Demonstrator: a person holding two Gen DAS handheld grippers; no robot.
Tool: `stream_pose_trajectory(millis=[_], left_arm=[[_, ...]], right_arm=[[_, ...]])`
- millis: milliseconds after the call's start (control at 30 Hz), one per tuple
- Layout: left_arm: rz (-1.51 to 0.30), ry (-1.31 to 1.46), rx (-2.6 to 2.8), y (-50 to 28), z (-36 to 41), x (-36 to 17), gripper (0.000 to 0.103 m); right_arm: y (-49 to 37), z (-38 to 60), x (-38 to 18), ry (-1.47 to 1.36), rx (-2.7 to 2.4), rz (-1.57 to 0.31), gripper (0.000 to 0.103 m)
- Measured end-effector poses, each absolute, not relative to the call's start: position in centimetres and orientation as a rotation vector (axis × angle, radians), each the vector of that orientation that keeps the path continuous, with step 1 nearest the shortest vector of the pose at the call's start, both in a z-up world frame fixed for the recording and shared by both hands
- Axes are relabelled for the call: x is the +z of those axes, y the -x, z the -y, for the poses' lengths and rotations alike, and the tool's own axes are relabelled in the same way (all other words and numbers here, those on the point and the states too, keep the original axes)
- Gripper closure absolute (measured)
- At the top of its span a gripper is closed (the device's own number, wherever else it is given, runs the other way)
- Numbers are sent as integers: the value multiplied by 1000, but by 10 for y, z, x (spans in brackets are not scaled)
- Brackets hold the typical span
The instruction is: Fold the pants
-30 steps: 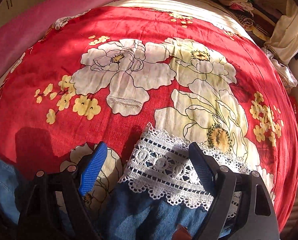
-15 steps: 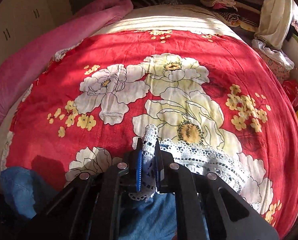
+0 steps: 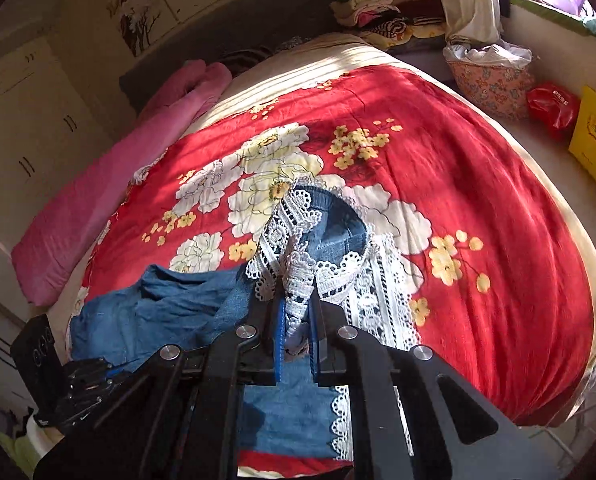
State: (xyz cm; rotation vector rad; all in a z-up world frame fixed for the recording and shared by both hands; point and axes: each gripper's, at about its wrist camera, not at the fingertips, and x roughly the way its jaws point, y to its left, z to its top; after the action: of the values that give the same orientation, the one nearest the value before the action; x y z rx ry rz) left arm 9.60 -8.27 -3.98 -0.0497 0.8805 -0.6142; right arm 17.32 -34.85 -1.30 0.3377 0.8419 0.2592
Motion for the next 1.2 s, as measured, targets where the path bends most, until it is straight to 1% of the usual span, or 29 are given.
stream_pose_trajectory(millis=[67,167,200,233,500,600,700,733,767,800,1033,1067,1133,1200], left_arm=[[-878,18,-622,-92,89,-43,98],[-890,-15,-623,-87,95,-49,97],[-891,-24,-623,-86,96,-50,97],[-893,-35,-617,-85,97,-52,96],[-916,-58,-594,-80,97,-59,81],[-913,-72,-592,-77,100,-58,81],[-919,-93,-593,-73,102,-58,81],[-922,-105,-591,-72,103,-59,83],[-925,-118,-587,-71,104,-60,91],[-929,-130,-584,-70,105,-61,93],[-951,-158,-587,-67,105,-70,93],[-952,-150,-589,-66,104,-70,93],[-950,-145,-593,-66,103,-69,93],[-951,-127,-597,-66,101,-69,92]], right_arm=[[-163,357,-30,-361,243,-869,95],[-149,368,-51,-401,241,-889,94],[-145,370,-57,-409,239,-897,91],[-141,372,-61,-414,239,-899,91],[-121,386,-84,-488,253,-926,87],[-119,393,-86,-514,263,-920,86],[-114,392,-85,-431,235,-929,88],[-112,391,-85,-404,231,-931,88],[-111,389,-86,-391,231,-936,88],[-110,389,-88,-383,230,-942,88],[-110,389,-100,-369,223,-966,87],[-111,390,-100,-374,219,-974,84],[-111,394,-101,-378,196,-991,67],[-108,400,-99,-411,196,-990,62]])
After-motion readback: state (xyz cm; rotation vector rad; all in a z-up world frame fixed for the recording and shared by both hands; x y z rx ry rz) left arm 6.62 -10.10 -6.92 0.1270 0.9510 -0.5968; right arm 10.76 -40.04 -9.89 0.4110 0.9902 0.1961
